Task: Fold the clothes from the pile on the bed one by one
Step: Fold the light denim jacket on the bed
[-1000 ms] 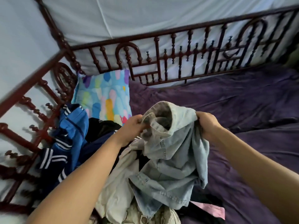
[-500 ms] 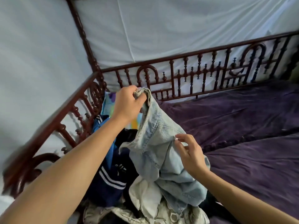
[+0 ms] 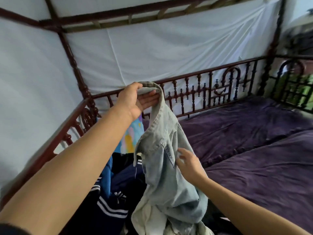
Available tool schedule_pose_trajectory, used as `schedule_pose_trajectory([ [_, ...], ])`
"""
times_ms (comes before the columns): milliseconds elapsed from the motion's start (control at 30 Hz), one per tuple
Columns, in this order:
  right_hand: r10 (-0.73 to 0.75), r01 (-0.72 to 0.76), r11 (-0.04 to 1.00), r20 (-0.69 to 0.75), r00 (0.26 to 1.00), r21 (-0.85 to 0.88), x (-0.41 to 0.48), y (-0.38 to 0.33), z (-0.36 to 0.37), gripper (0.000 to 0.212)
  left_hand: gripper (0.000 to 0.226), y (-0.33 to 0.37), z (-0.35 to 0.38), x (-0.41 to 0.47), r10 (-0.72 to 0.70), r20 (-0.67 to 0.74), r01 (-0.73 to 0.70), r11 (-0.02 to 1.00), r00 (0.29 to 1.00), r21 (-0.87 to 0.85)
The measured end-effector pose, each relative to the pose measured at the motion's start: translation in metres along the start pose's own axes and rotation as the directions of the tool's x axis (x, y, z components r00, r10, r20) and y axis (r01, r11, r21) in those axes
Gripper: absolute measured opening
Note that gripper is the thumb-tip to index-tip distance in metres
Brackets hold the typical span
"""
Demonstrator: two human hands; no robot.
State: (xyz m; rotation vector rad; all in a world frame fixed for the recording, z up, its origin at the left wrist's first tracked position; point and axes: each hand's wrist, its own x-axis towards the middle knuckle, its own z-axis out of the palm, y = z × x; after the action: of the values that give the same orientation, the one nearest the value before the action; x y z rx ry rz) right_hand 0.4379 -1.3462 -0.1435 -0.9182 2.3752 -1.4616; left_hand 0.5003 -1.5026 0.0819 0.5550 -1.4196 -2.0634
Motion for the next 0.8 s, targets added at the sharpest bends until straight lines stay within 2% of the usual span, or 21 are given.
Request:
schedule_pose_trajectory([
  [67, -0.086, 0.117, 0.983, -0.212, 0.974, 0.141, -0.016, -0.008, -0.005, 0.023, 0.022, -0.002, -0.003, 0.005, 0.013, -0.006, -0.013, 0.999, 1.000, -0.049],
  [100, -0.137, 0.180, 0.968, -0.234, 0.962, 0.172, -0.025, -0.012, -0.006, 0.031, 0.021, -0.004, -0.003, 0.007, 0.019, -0.015, -0.020, 0.998, 1.000, -0.065],
  [133, -0.181, 0.209, 0.967, -0.187, 0.966, 0.145, -0.032, -0.015, -0.007, 0.046, 0.020, -0.006, -0.002, 0.008, 0.020, -0.021, -0.022, 0.996, 1.000, -0.082],
  [167, -0.192, 0.198, 0.979, -0.121, 0.974, 0.045, -0.035, -0.015, -0.006, 0.061, 0.019, -0.009, -0.001, 0.010, 0.019, -0.023, -0.021, 0.996, 1.000, -0.092],
  [200, -0.172, 0.165, 0.981, -0.056, 0.984, -0.106, -0.033, -0.012, -0.004, 0.068, 0.017, -0.011, 0.001, 0.009, 0.012, -0.015, -0.013, 0.994, 1.000, -0.107],
  [233, -0.129, 0.123, 0.962, -0.010, 0.992, -0.244, -0.029, -0.009, -0.002, 0.061, 0.016, -0.012, 0.003, 0.008, 0.005, 0.001, -0.005, 0.994, 1.000, -0.109],
  [300, -0.028, 0.015, 0.929, -0.029, 0.999, -0.369, -0.014, -0.004, -0.003, 0.018, 0.017, -0.013, 0.006, 0.003, 0.009, 0.048, -0.005, 0.997, 0.999, -0.082],
  [367, -0.007, -0.020, 0.945, -0.082, 0.997, -0.325, 0.004, 0.005, -0.007, 0.031, 0.018, -0.008, 0.002, -0.001, 0.035, 0.064, -0.033, 0.999, 0.997, -0.030],
  [433, 0.007, -0.036, 0.984, -0.167, 0.986, -0.175, 0.020, 0.011, -0.024, 0.030, 0.016, -0.001, -0.009, -0.002, 0.080, 0.001, -0.080, 0.995, 0.997, 0.050],
  [500, 0.071, -0.065, 0.997, -0.285, 0.956, 0.028, 0.036, 0.010, -0.051, 0.023, 0.012, 0.008, -0.029, 0.001, 0.187, -0.141, -0.150, 0.959, 0.972, 0.239],
  [567, 0.139, -0.080, 0.983, -0.376, 0.916, 0.167, 0.053, 0.002, -0.083, 0.025, 0.014, 0.012, -0.054, 0.004, 0.366, -0.224, -0.216, 0.839, 0.903, 0.500],
  [633, 0.120, -0.042, 0.982, -0.438, 0.891, 0.183, 0.067, -0.012, -0.112, 0.025, 0.019, 0.008, -0.075, 0.004, 0.468, -0.186, -0.251, 0.720, 0.864, 0.647],
  [767, 0.021, 0.082, 0.981, -0.513, 0.858, 0.178, 0.081, -0.052, -0.146, 0.027, 0.019, -0.003, -0.087, 0.009, 0.540, -0.243, -0.278, 0.707, 0.806, 0.651],
  [800, -0.006, 0.111, 0.980, -0.530, 0.848, 0.167, 0.081, -0.059, -0.152, 0.030, 0.016, -0.003, -0.085, 0.010, 0.583, -0.233, -0.289, 0.662, 0.778, 0.692],
])
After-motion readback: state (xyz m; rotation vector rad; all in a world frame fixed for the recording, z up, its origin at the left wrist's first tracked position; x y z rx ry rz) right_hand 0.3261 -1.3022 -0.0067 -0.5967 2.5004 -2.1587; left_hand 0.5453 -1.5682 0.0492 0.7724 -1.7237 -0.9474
